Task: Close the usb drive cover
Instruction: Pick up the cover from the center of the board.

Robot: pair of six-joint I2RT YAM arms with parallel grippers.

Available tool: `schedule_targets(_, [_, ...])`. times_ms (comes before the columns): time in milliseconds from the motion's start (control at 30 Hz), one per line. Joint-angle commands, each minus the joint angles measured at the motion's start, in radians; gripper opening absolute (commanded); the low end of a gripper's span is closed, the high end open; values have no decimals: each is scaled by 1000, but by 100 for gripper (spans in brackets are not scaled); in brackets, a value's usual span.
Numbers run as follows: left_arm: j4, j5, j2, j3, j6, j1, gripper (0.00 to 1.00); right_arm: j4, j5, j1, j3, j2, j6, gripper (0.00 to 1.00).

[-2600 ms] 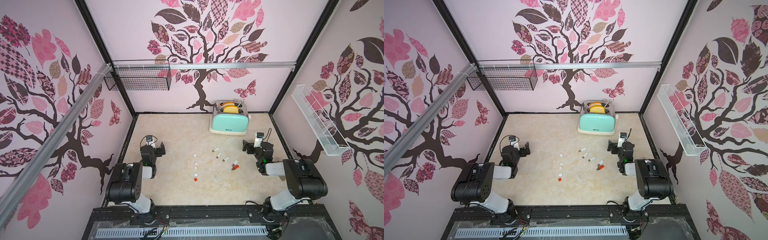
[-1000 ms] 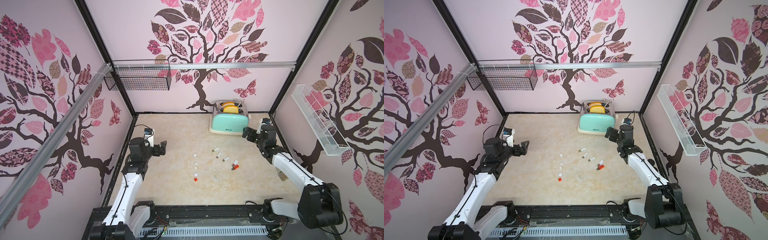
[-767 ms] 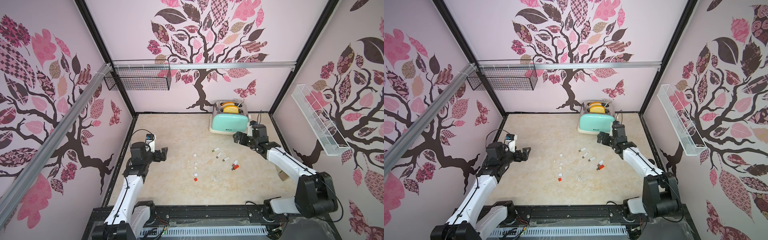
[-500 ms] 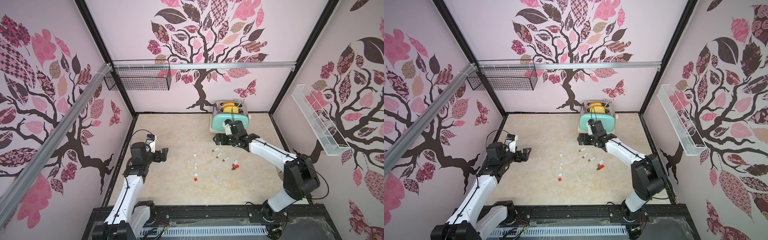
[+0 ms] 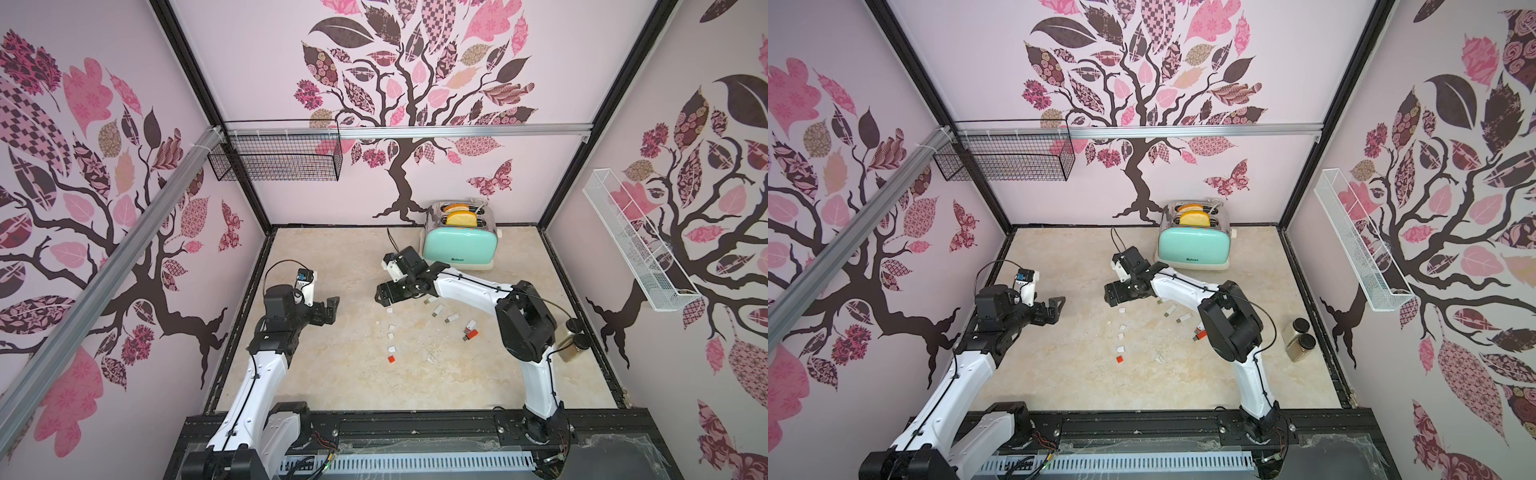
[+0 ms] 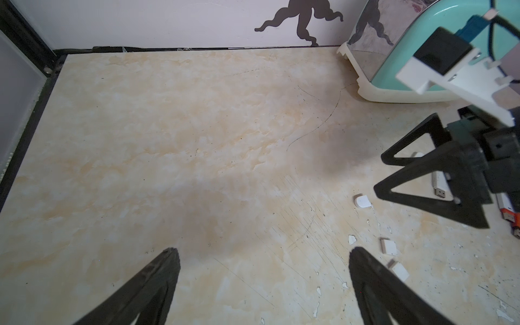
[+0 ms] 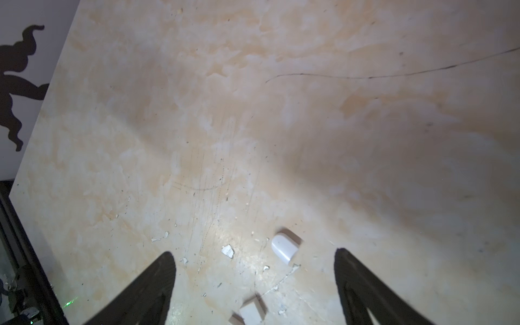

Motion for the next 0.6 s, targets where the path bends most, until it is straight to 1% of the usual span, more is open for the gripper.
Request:
schedule_targets(0, [11,4,-9,-1,11,-8,98,-62,-42,1,72,58,-11,89])
schedule_targets(100, [4,-1,-2,8,4,-7,98,-98,-59,1,125,112,-6,87])
schedule_targets(200, [9,6,0,3,5,-8,98,-96,-92,1,145,147,1,85])
schedule_targets(367, [4,-2,2,9,1,-6,98,-126,-78,2,164,184,-19,84])
schedule_targets(567, [5,1,2,8,-2,0,98,-186,-68,5,181,197,-56,76])
